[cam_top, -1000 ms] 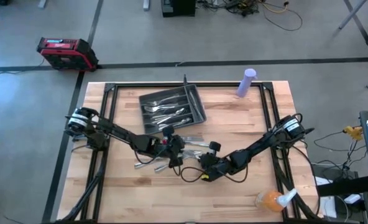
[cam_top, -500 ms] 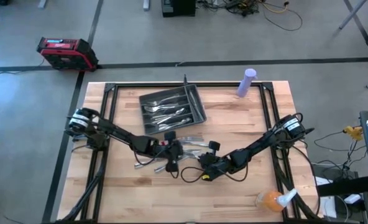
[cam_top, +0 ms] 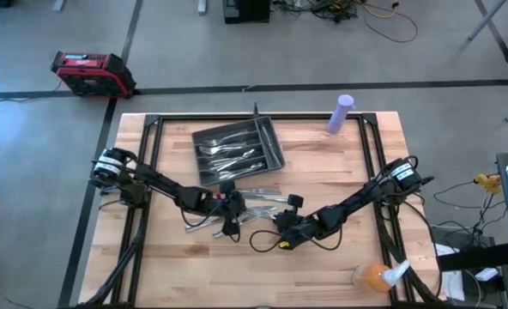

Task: Sort silverware
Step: Put the knife into the right compartment of the silverware tray

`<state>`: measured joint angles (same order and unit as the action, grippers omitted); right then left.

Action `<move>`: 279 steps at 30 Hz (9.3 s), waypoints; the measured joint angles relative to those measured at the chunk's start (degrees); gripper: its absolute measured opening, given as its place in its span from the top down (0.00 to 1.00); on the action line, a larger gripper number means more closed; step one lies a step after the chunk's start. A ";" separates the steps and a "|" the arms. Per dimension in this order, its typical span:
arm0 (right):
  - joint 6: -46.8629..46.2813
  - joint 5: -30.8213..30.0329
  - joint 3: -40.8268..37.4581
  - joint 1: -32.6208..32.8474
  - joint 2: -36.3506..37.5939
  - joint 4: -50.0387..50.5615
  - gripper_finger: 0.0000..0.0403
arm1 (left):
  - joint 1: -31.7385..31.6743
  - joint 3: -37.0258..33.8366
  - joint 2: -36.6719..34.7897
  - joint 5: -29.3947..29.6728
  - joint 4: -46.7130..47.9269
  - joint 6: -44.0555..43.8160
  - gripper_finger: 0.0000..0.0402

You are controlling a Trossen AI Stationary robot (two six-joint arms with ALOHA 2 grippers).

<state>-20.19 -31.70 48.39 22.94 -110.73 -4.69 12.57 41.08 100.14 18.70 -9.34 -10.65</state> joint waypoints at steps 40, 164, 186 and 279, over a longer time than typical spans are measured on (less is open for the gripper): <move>-2.75 4.74 -26.80 0.37 7.91 -39.78 0.67 | -0.08 -8.90 2.73 -0.28 -15.76 -2.09 1.00; -4.14 -14.62 7.37 -8.37 14.03 18.23 0.54 | 5.33 -9.86 -25.08 0.93 14.49 -20.06 1.00; 8.25 2.31 -1.19 -1.87 0.89 -25.26 0.62 | 17.14 -6.89 -9.13 -2.05 5.32 -25.80 1.00; 22.18 28.74 -11.73 -11.48 0.21 -40.06 0.66 | 20.71 -0.77 -1.01 15.47 11.56 -35.76 1.00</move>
<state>1.99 -2.96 36.66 11.45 -110.52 -44.75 33.28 40.31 99.13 34.16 2.22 -46.42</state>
